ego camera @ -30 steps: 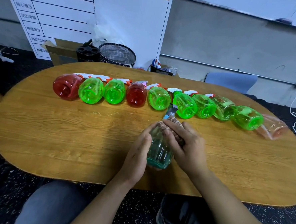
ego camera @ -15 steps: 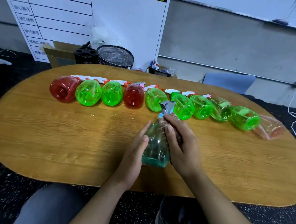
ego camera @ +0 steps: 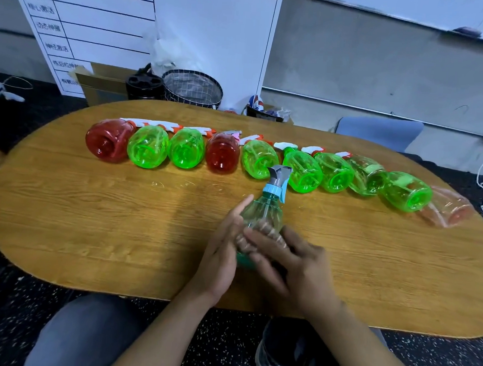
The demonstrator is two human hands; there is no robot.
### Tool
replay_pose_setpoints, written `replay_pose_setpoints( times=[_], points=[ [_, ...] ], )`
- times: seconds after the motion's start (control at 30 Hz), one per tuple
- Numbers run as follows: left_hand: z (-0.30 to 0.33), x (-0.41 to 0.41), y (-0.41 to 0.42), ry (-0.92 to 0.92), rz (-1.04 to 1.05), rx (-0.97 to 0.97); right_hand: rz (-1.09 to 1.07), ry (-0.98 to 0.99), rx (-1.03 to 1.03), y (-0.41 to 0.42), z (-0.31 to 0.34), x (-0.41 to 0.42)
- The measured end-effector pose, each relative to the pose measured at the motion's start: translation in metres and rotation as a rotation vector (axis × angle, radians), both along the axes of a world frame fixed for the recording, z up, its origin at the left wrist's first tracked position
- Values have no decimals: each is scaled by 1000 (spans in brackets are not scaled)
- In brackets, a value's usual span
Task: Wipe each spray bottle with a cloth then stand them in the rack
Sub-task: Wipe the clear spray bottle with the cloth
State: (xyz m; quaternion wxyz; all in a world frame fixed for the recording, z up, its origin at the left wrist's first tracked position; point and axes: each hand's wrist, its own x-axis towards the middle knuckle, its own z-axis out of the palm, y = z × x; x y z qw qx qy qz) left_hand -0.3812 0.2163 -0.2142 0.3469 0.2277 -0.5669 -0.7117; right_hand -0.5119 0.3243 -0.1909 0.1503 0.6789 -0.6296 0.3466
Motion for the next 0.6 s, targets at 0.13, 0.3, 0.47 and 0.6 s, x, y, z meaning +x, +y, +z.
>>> replay_pose_setpoints(
  times=[0.13, 0.3, 0.47, 0.6],
  points=[
    [-2, -1, 0, -6, 14, 6, -221, -312, 22, -26, 20, -15],
    [-2, -1, -2, 35, 25, 28, -80, -352, 7, -22, 8, 3],
    [-3, -1, -4, 44, 12, 26, 66, 16, -1, 2, -6, 11],
    [-2, -2, -1, 39, -19, 14, -7, -44, 1, -13, 11, -2]
  ],
)
